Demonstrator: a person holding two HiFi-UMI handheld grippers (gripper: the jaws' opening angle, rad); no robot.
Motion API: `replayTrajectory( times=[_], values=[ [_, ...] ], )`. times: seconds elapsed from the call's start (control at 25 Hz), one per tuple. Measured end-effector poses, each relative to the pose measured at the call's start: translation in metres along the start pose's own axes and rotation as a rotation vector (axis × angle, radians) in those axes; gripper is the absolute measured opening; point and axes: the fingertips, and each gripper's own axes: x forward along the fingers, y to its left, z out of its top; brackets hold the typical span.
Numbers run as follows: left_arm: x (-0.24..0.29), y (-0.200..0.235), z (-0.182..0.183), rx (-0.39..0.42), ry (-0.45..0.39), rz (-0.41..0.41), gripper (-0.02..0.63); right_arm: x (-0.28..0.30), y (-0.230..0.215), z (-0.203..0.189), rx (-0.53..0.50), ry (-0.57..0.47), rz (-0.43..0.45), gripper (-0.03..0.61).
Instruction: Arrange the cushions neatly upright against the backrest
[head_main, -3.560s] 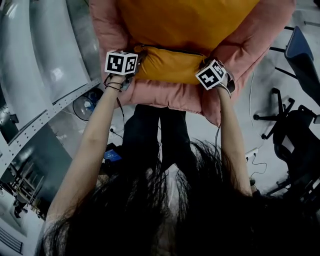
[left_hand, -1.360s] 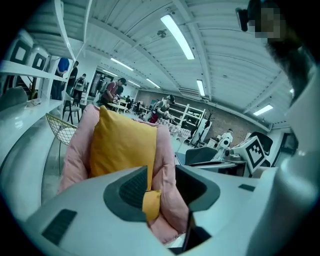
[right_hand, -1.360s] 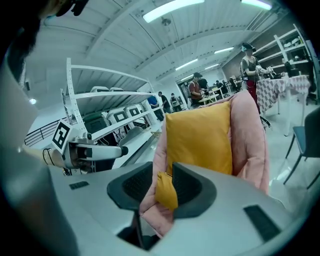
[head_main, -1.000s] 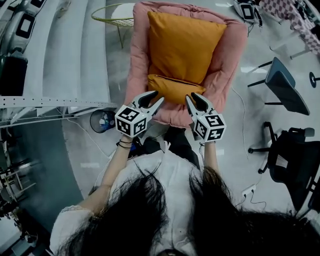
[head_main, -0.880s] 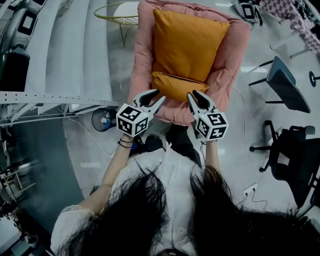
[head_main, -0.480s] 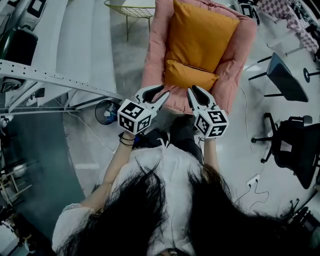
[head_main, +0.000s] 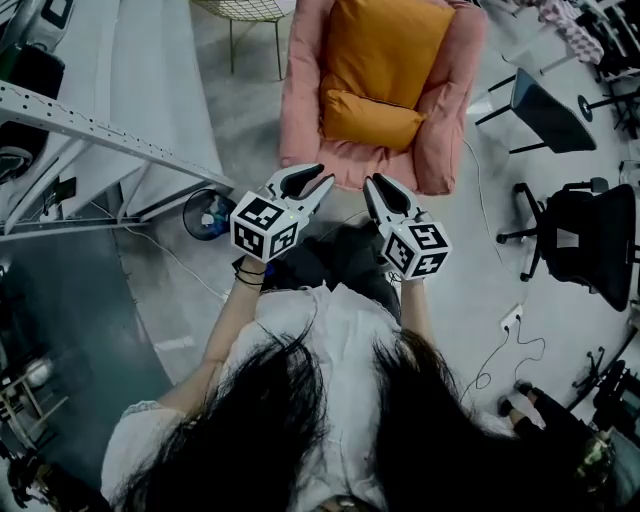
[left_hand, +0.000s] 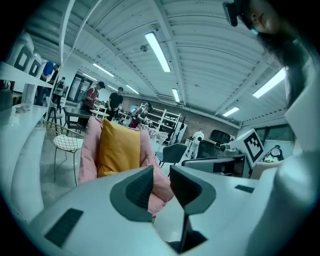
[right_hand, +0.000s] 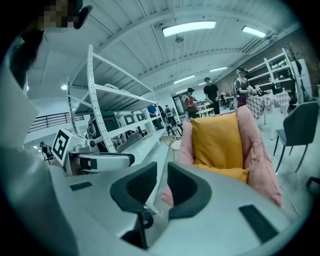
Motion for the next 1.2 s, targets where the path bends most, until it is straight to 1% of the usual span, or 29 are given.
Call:
replayTrajectory(
  times=[0.16,0.32,0.56,0.8,1.2],
  values=[
    [-0.002,-0.020,-0.005,0.003,0.002,-0.025,0.114,-0.021,0.004,-0.006,0.009,0.009,-0.010,0.077],
    [-0.002,-0.035,-0.013,0.005,0.013,-0.039,0.114,-0.036,0.007,-0.008,-0.007,0.010,-0.010,0.077],
    [-0.001,-0.062,-0.025,0.003,0.016,-0.027,0.114,-0.070,0.008,-0.017,-0.024,0.009,0.011,0.077],
    [-0.002,-0.115,-0.041,0.008,0.022,0.003,0.114,-0.125,0.001,-0.034,-0.022,0.003,0.035,0.077],
    [-0.014,-0.195,-0.073,0.038,0.026,0.026,0.114,-0.190,0.010,-0.061,-0.049,-0.015,0.098,0.077]
  ],
)
